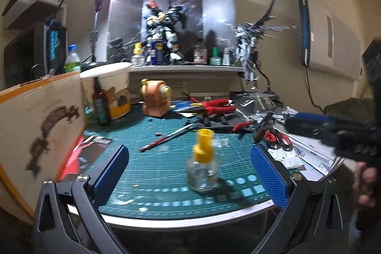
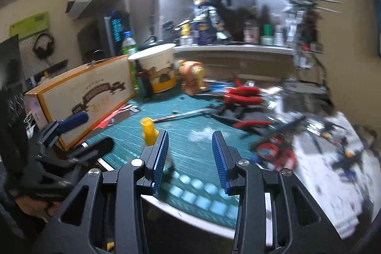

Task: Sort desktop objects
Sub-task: 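Close the left tool on the yellow-capped bottle while the right tool releases it, then carry the yellow-capped bottle with the left tool over the box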

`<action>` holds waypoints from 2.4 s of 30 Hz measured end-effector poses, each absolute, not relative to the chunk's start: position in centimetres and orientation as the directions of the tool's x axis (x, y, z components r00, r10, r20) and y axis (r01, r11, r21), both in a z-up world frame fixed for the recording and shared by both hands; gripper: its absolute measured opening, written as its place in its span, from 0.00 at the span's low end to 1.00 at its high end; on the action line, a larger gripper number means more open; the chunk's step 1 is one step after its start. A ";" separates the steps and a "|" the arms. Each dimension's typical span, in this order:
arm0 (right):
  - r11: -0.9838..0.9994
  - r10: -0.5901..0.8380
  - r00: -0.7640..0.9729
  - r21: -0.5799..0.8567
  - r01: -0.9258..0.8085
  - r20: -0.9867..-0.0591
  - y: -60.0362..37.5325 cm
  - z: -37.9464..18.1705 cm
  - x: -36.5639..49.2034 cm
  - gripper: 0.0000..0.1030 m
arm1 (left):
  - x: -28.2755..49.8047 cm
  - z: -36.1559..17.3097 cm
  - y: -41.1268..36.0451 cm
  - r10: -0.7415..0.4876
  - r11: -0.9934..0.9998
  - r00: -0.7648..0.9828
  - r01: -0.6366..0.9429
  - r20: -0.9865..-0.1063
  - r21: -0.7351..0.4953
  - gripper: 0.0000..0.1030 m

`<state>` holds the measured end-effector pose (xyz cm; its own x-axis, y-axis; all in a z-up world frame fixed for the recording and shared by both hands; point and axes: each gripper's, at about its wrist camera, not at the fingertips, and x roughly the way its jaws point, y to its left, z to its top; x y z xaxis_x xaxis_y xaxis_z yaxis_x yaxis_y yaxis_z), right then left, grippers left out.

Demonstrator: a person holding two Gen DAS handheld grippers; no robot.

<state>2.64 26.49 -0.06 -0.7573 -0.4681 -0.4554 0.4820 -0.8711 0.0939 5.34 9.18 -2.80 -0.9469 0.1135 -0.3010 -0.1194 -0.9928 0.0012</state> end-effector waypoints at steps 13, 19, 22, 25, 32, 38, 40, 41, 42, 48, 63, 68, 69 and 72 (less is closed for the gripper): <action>-0.950 -0.300 -0.847 0.058 0.307 -0.438 30.0 -2.4 8.7 0.48 | 1.2 -7.7 11.5 0.070 -0.997 -0.928 -0.055 -0.366 -0.052 1.00; -0.952 -0.306 -0.838 0.128 0.278 -0.451 31.1 -4.0 9.8 0.48 | 0.3 -8.5 11.1 0.066 -0.997 -0.930 -0.051 -0.363 -0.050 0.98; -0.952 -0.306 -0.835 0.137 0.274 -0.458 31.2 -4.4 9.9 0.48 | -0.1 -8.9 11.1 0.069 -0.997 -0.927 -0.055 -0.368 -0.049 0.87; -0.951 -0.308 -0.835 0.138 0.276 -0.457 31.1 -4.3 10.0 0.48 | -0.4 -9.2 11.1 0.072 -0.997 -0.925 -0.059 -0.373 -0.048 0.50; -0.949 -0.315 -0.831 0.139 0.284 -0.458 30.7 -4.4 10.0 0.48 | -1.2 -9.6 10.9 0.078 -0.997 -0.920 -0.066 -0.383 -0.045 0.44; -0.948 -0.318 -0.827 0.144 0.284 -0.464 30.6 -4.7 9.9 0.48 | -0.7 -5.9 9.7 0.066 -0.998 -0.926 -0.057 -0.373 -0.036 0.44; -0.947 -0.322 -0.824 0.146 0.287 -0.466 30.5 -4.8 9.7 0.48 | -0.5 -4.6 9.3 0.062 -0.998 -0.927 -0.053 -0.369 -0.033 0.44; -0.945 -0.325 -0.823 0.146 0.291 -0.466 30.4 -4.8 9.6 0.48 | -0.4 -4.0 9.1 0.060 -0.998 -0.928 -0.052 -0.367 -0.031 0.44; -0.944 -0.329 -0.822 0.145 0.296 -0.465 30.3 -4.8 9.5 0.48 | -0.4 -3.4 8.9 0.058 -0.998 -0.929 -0.050 -0.365 -0.030 0.44; -0.927 -0.371 -0.807 0.131 0.351 -0.459 28.7 -4.2 7.9 0.48 | 0.6 2.6 6.6 0.039 -0.999 -0.940 -0.033 -0.340 -0.021 0.44; -0.763 -0.605 -0.696 0.033 0.645 -0.386 16.0 3.1 2.3 0.48 | 1.8 18.5 -8.9 -0.245 -0.968 -0.920 0.252 -0.307 0.018 0.44; -0.711 -0.663 -0.650 0.039 0.702 -0.372 12.9 4.3 1.1 0.48 | 0.1 18.0 -15.6 -0.292 -0.947 -0.881 0.322 -0.373 -0.020 0.44; -0.702 -0.670 -0.641 0.039 0.711 -0.373 12.2 4.6 0.6 0.48 | -0.6 17.5 -16.7 -0.283 -0.947 -0.872 0.321 -0.401 -0.030 0.44; -0.681 -0.691 -0.621 0.045 0.731 -0.369 10.8 5.2 -0.4 0.48 | -3.0 15.7 -20.0 -0.246 -0.947 -0.835 0.316 -0.492 -0.062 0.44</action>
